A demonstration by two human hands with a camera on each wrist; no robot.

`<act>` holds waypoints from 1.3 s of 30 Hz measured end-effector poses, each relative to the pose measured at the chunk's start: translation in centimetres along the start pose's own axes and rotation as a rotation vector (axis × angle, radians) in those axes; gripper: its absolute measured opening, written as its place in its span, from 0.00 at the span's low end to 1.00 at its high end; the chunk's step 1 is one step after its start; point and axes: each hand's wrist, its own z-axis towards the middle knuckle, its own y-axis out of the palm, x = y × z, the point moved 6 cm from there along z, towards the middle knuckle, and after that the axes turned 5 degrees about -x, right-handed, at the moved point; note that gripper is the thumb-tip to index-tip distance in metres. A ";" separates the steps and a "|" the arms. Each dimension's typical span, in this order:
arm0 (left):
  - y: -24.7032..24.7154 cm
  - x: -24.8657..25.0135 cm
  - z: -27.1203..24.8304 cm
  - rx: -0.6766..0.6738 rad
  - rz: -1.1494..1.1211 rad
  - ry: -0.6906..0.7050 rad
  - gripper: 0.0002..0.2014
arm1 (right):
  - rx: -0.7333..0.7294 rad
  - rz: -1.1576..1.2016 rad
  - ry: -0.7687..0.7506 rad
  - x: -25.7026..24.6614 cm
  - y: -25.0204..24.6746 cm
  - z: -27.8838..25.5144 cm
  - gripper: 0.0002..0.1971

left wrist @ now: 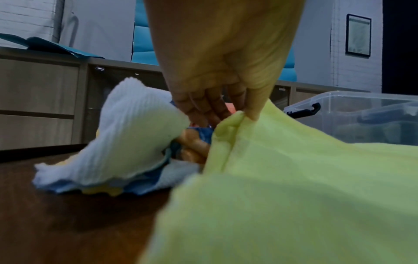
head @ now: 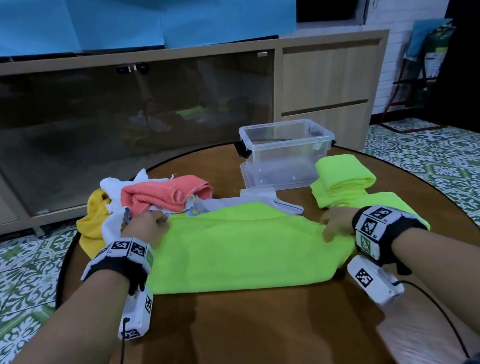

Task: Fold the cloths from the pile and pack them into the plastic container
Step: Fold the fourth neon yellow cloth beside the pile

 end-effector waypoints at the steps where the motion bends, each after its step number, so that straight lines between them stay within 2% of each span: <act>1: 0.1 0.5 -0.1 -0.018 -0.051 0.016 0.10 | -0.037 -0.068 0.004 -0.1 0.1 -0.6 0.27; 3: 0.7 1.1 -0.3 -0.119 -0.106 -0.004 0.08 | -0.183 -0.183 0.061 0.2 0.6 -1.7 0.26; 5: 1.8 1.6 -0.9 -0.270 -0.059 -0.052 0.11 | -0.322 -0.297 0.116 0.4 0.8 -3.1 0.21; 7: 2.4 1.8 -1.4 -0.354 0.003 -0.091 0.13 | -0.317 -0.357 0.131 0.6 0.4 -3.9 0.13; 10: 3.2 0.9 -1.0 -0.410 -0.071 -0.094 0.16 | -0.081 -0.333 0.050 0.0 -1.0 -3.5 0.19; 13: 2.7 0.7 -0.1 -0.273 -0.228 -0.076 0.19 | 0.315 -0.286 -0.161 -2.5 -2.4 -3.2 0.15; 15: 2.4 1.0 0.1 -0.219 -0.193 -0.061 0.21 | 0.407 -0.267 -0.341 -5.6 -2.2 -3.3 0.11; 17: 2.4 1.5 0.1 -0.250 -0.204 -0.053 0.23 | 0.429 -0.237 -0.502 -8.9 -1.7 -3.8 0.12; 20: 2.3 2.3 0.1 -0.294 -0.312 -0.035 0.36 | 0.412 -0.090 -0.649 -13.3 -1.1 -4.3 0.13; 23: 1.6 2.3 0.1 -0.241 -0.368 -0.070 0.26 | 0.313 0.079 -0.749 -17.1 -0.2 -5.0 0.22; 25: 1.7 2.7 0.5 -0.262 -0.436 -0.014 0.19 | 0.244 0.155 -0.757 -18.6 0.7 -4.8 0.26; 26: 1.8 3.2 0.5 -0.292 -0.460 0.036 0.18 | 0.222 0.194 -0.752 -18.9 1.1 -4.5 0.27; 28: 2.1 4.2 0.2 -0.359 -0.476 0.099 0.19 | 0.239 0.279 -0.735 -18.8 1.2 -3.9 0.23; 31: 2.1 5.7 0.1 -0.387 -0.482 0.168 0.14 | 0.330 0.448 -0.700 -17.3 0.4 -3.1 0.15; 35: 2.3 6.1 -0.1 -0.461 -0.756 0.125 0.17 | 0.370 0.544 -0.697 -16.0 0.0 -2.7 0.11; 39: 2.7 5.9 -0.8 -0.523 -0.939 0.096 0.12 | 0.413 0.564 -0.729 -16.0 0.0 -3.1 0.06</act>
